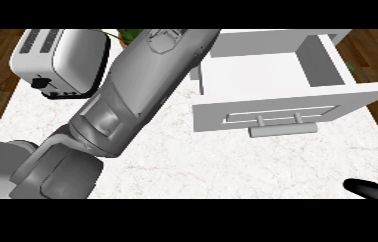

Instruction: Pick up the can, place it into the drawer and close the drawer

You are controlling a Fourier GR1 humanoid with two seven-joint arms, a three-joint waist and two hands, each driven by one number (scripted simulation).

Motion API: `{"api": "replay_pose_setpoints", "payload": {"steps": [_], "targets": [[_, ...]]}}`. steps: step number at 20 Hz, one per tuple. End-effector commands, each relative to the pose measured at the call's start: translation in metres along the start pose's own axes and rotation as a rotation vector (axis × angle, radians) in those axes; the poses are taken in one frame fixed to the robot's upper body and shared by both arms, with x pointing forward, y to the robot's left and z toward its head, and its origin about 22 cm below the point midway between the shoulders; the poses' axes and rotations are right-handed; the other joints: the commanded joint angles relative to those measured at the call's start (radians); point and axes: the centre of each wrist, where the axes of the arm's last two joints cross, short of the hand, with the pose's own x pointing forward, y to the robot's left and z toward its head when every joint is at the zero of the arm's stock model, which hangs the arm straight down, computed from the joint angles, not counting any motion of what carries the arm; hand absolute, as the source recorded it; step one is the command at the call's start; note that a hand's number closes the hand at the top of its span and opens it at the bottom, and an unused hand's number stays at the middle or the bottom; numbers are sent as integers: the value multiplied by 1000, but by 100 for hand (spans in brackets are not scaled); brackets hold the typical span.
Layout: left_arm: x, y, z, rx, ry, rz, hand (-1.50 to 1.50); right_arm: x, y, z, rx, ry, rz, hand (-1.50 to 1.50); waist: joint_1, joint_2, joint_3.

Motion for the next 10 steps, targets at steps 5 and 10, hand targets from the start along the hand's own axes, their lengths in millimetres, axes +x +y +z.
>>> {"api": "replay_pose_setpoints", "payload": {"steps": [5, 10], "targets": [[-7, -2, -4, 133, 1, -28, -150, 6, 2, -15, 14, -19, 4, -150, -30, 10, 1], [0, -5, -5, 171, 0, -38, -150, -3, 10, -18, 33, -24, 5, -150, -31, 13, 2]]}}
